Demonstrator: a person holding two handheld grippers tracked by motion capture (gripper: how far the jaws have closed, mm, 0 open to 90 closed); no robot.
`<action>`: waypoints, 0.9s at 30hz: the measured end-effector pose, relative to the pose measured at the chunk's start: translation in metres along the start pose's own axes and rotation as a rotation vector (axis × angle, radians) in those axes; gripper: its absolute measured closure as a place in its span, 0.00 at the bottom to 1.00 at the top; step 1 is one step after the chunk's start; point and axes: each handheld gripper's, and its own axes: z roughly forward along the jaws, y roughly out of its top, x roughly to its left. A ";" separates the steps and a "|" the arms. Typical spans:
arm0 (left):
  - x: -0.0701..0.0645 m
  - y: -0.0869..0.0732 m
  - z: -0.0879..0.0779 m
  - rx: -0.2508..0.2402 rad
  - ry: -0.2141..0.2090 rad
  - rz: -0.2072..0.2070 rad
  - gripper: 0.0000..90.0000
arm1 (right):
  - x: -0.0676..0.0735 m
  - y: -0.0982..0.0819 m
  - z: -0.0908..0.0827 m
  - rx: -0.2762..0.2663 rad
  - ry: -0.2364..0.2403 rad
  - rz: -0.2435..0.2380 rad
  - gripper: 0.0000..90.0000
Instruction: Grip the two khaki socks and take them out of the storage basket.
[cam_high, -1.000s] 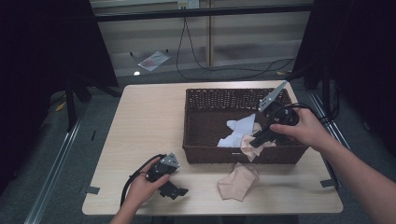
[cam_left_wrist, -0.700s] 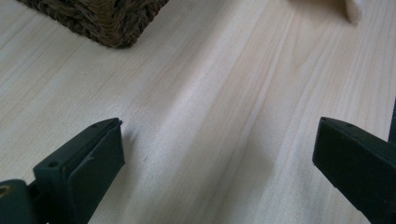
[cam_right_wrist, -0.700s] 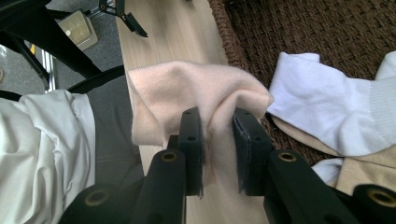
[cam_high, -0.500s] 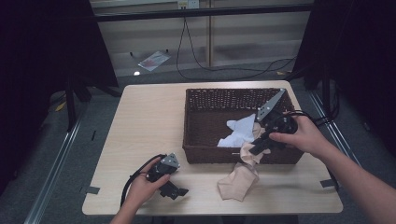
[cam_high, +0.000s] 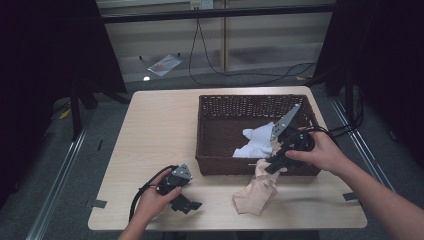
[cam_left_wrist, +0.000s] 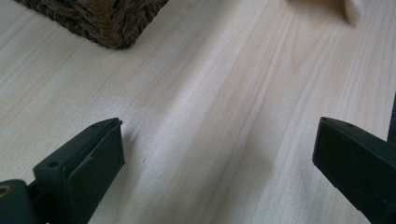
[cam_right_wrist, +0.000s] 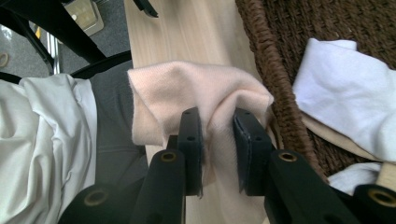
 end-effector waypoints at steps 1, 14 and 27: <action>0.000 0.000 0.000 0.001 0.000 0.000 0.02 | 0.000 0.000 0.001 0.007 -0.006 -0.002 0.83; 0.000 0.000 0.000 -0.004 0.005 -0.010 0.02 | 0.002 -0.002 0.010 -0.013 0.002 0.002 0.50; 0.000 0.001 0.000 -0.009 0.001 -0.009 0.02 | 0.007 -0.015 0.009 -0.055 -0.050 -0.012 0.22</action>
